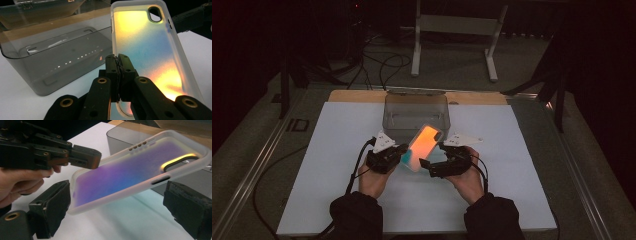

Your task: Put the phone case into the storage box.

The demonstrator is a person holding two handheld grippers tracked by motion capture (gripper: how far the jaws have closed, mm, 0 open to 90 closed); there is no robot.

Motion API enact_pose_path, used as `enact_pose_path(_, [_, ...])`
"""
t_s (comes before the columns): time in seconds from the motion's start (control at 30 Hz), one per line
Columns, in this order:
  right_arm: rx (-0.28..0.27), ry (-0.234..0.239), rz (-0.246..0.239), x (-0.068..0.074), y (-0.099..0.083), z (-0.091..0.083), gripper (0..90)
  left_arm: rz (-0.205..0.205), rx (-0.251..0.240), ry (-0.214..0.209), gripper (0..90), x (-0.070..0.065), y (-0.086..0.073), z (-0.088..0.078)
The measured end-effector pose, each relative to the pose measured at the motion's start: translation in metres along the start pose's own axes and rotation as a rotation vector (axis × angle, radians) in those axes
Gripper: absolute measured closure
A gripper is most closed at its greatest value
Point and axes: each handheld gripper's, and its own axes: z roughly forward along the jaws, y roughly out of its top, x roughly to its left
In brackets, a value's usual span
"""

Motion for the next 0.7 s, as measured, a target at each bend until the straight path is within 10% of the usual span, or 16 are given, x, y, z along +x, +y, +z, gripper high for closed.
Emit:
enact_pose_path(0.37, [0.017,0.002,0.047,-0.0009,-0.0008,0.0035,8.7,-0.022,-0.019,0.000,89.0,0.0009,0.0012,-0.0004])
enact_pose_path(0.7, [0.031,0.011,0.130,-0.0025,0.0008,0.0085,47.5,-0.025,-0.016,0.005,89.0,-0.0040,0.0008,0.0039])
